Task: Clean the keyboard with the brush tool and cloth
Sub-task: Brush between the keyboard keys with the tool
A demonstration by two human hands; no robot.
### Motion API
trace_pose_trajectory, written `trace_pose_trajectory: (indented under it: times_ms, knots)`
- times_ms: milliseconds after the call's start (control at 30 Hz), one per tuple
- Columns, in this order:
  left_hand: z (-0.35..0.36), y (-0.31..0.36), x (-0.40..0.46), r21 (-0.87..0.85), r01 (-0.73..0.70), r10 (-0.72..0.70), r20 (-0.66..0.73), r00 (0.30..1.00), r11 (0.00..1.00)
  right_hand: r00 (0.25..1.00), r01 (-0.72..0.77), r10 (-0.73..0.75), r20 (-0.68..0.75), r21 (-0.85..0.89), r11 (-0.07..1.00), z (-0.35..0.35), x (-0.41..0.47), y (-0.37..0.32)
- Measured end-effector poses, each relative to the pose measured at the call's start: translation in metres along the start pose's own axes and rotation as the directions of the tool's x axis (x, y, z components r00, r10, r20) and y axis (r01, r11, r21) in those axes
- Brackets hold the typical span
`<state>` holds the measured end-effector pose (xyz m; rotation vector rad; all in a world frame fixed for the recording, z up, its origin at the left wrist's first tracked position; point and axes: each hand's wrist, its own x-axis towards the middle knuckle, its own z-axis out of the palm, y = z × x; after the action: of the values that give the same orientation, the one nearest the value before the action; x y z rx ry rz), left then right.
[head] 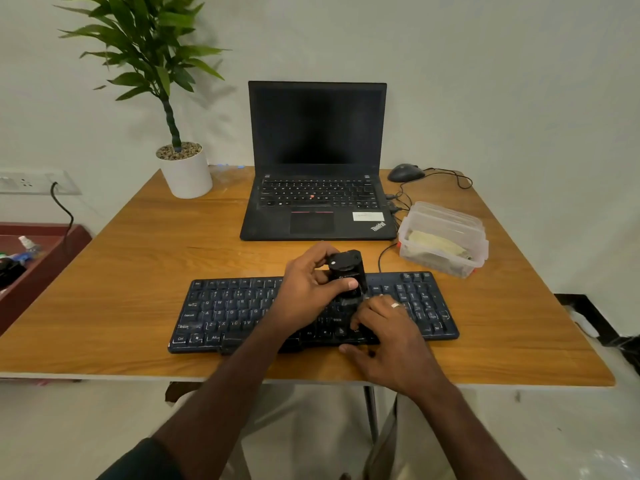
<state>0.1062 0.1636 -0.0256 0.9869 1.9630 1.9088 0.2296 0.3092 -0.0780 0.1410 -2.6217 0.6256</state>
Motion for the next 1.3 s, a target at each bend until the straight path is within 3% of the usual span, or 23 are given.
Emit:
trace_pose_trajectory:
  times_ms: [133, 300, 567, 767, 900, 1000, 1300]
  knots:
    - [-0.012, 0.004, 0.003, -0.006, -0.002, 0.001, -0.086, 0.996, 1.0, 1.0, -0.005, 0.005, 0.005, 0.001, 1.0, -0.002, 0.0, 0.0]
    - [-0.017, 0.005, 0.002, 0.022, 0.046, -0.047, 0.028, 0.998, 0.999, 1.0, 0.002, -0.002, 0.004, 0.004, 1.0, -0.001, 0.0, 0.002]
    - [-0.029, 0.007, -0.003, 0.067, 0.001, 0.003, -0.054, 0.999, 0.998, 1.0, -0.006, 0.006, 0.009, 0.029, 1.0, -0.002, 0.0, 0.0]
    - [-0.05, 0.005, -0.014, 0.062, 0.076, -0.078, 0.033, 0.996, 0.995, 1.0, -0.024, 0.026, -0.016, 0.129, 0.991, -0.015, -0.002, 0.005]
    - [-0.021, 0.004, -0.012, -0.008, 0.032, -0.031, 0.046, 0.998, 0.999, 0.972, -0.202, 0.2, -0.125, -0.011, 0.979, -0.043, -0.011, 0.031]
    - [-0.018, 0.004, -0.01, -0.043, 0.032, -0.033, -0.031, 0.999, 0.999, 0.946, -0.312, 0.306, -0.109, -0.035, 0.95, -0.049, -0.021, 0.043]
    - [-0.031, 0.007, -0.009, 0.061, 0.092, -0.097, 0.087, 0.992, 0.994, 0.98, -0.198, 0.198, -0.007, -0.024, 0.98, -0.038, -0.023, 0.046]
